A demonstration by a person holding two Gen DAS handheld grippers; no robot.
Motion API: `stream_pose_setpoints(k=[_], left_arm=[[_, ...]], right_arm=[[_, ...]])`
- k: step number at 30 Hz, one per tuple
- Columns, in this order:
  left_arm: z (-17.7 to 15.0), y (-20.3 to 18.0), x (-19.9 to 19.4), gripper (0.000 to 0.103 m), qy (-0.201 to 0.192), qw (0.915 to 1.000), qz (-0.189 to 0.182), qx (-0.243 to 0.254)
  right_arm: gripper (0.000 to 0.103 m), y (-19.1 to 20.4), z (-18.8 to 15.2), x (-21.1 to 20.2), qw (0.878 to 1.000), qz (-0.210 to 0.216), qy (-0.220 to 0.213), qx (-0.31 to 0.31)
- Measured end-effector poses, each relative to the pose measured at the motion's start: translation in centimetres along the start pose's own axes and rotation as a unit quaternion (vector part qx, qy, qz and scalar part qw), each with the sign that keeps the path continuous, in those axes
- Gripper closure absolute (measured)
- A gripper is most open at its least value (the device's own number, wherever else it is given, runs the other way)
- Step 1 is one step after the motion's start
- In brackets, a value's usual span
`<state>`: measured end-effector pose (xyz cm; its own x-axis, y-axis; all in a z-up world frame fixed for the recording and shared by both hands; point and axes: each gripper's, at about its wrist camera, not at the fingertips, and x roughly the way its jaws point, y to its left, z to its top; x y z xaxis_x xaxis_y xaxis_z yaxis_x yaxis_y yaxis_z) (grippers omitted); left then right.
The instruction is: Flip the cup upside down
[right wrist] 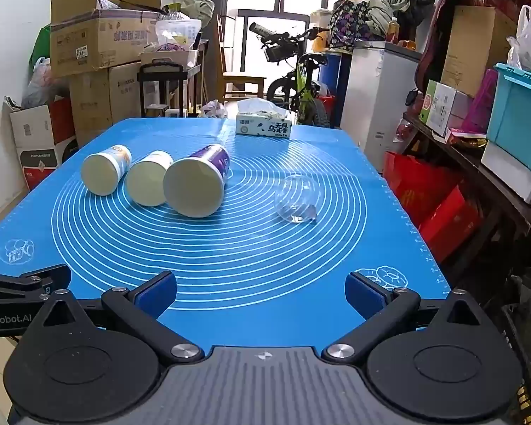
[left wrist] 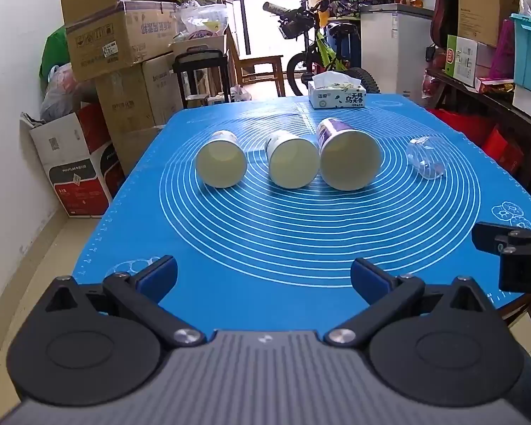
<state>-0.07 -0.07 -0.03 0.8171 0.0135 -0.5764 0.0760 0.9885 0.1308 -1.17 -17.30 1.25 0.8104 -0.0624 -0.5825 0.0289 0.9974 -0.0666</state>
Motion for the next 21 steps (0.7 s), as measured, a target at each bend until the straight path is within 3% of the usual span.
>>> stream_pose_setpoints(k=[21], left_arm=[[-0.1, 0.2, 0.5, 0.001, 0.01, 0.9999, -0.005, -0.008]], right_arm=[[0.0, -0.2, 0.1, 0.1, 1.0, 0.005, 0.006, 0.006]])
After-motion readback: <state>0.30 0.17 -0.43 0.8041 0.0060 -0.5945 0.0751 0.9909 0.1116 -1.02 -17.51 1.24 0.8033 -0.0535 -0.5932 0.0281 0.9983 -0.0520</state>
